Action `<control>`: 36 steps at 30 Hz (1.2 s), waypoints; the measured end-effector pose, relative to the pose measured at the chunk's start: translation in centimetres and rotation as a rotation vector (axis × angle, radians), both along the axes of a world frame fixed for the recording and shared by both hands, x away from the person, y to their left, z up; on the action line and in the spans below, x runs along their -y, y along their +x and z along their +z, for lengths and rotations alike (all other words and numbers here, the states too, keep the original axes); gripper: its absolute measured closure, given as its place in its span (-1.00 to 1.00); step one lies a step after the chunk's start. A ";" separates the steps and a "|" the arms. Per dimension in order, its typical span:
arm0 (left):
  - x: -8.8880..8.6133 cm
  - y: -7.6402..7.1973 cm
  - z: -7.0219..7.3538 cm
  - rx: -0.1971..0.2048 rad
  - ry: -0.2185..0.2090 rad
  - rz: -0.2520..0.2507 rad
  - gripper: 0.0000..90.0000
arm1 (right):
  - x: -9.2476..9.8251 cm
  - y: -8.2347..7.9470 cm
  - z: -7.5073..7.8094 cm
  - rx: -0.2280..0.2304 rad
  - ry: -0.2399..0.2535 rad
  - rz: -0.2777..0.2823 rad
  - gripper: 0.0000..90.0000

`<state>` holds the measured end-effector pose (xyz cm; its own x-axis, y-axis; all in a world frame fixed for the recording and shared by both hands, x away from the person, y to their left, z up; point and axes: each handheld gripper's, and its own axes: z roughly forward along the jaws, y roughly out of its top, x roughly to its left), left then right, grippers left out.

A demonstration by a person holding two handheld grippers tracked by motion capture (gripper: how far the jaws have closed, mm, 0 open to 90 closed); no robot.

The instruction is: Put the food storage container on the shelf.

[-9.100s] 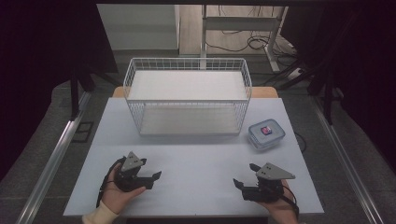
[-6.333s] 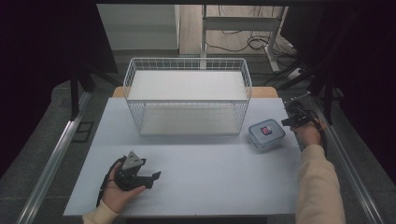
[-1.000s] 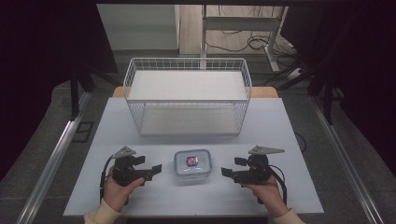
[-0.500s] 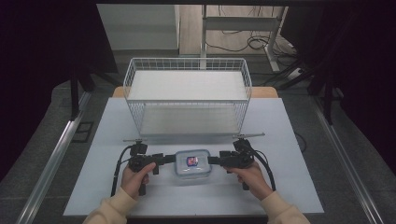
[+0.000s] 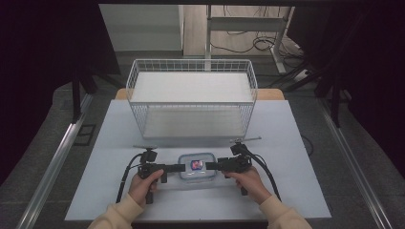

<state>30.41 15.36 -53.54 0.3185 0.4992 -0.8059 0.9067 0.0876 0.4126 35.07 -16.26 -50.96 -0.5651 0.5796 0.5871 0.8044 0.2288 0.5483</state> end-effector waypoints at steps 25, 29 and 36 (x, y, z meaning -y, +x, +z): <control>0.0 -0.1 -0.8 -0.045 -0.010 0.004 0.10 | 0.6 -0.1 -0.8 -0.161 0.045 -0.036 -0.03; 0.1 -0.3 -0.5 -0.030 -0.002 0.003 0.12 | 0.9 -0.5 -0.7 -0.159 0.055 -0.046 0.03; 0.2 -0.5 -0.2 -0.013 0.010 0.000 0.15 | 0.9 -1.2 -0.5 -0.139 0.055 -0.057 0.06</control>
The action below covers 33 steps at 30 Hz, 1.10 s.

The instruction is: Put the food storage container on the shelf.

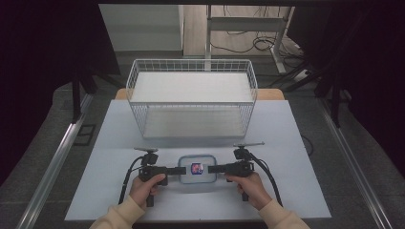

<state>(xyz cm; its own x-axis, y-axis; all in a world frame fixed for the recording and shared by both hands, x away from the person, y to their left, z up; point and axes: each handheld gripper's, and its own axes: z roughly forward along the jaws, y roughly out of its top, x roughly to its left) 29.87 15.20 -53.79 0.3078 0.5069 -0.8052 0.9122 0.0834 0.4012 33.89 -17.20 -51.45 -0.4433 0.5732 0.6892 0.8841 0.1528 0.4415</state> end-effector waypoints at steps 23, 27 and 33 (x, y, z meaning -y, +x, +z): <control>0.2 0.2 0.7 0.027 0.011 0.003 0.17 | 0.0 -0.4 0.8 0.045 -0.016 -0.025 0.09; 0.2 0.3 1.0 0.037 0.007 0.007 0.16 | 0.0 -0.3 1.1 0.056 -0.015 -0.029 0.09; 0.1 1.2 2.1 0.056 0.000 0.000 0.16 | 0.0 -0.1 2.2 0.086 -0.013 -0.037 0.09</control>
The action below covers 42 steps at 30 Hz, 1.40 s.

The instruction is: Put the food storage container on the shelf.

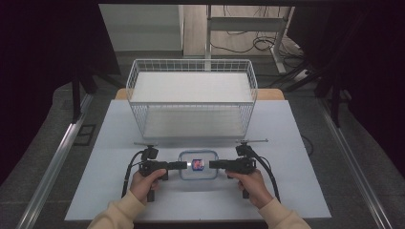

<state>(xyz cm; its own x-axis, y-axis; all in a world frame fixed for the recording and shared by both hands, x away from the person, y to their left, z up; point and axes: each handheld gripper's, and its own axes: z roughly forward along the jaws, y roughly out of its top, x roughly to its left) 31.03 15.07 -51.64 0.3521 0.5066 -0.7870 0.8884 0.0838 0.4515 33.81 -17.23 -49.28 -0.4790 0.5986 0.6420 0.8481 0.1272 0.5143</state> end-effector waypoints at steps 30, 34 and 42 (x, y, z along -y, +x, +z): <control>-0.6 3.6 10.9 0.166 -0.009 0.015 0.16 | -0.8 3.2 11.5 0.159 -0.013 -0.005 0.09; -0.6 4.0 12.3 0.186 -0.018 0.015 0.16 | -0.8 3.5 13.1 0.183 -0.013 -0.009 0.09; -0.7 5.0 14.7 0.209 -0.025 0.012 0.16 | -0.8 4.0 15.7 0.227 -0.014 -0.017 0.09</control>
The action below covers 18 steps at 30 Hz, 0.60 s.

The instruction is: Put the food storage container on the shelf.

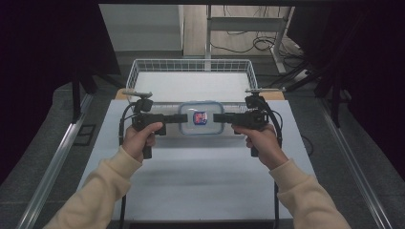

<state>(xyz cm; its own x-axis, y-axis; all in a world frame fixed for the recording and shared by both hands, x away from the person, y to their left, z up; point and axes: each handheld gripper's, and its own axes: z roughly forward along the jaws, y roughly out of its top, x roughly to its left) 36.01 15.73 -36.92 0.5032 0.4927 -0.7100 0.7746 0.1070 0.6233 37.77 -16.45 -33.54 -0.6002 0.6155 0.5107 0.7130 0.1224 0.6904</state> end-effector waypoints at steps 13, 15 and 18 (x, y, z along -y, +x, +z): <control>-0.5 2.1 2.5 0.016 0.001 0.003 0.16 | -0.5 1.9 2.4 0.023 0.002 0.001 0.09; -0.6 2.5 2.7 0.020 0.003 -0.004 0.16 | -0.5 2.3 2.7 0.026 0.002 0.002 0.09; -0.6 3.3 3.2 0.022 0.003 -0.004 0.16 | -0.5 2.9 3.2 0.035 0.002 0.002 0.09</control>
<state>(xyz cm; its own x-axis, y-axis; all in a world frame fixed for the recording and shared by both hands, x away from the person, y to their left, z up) 39.31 16.37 -33.73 0.5209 0.4925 -0.6972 0.7611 0.1019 0.6406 40.67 -15.91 -30.37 -0.6189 0.6137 0.4901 0.6879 0.1224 0.7154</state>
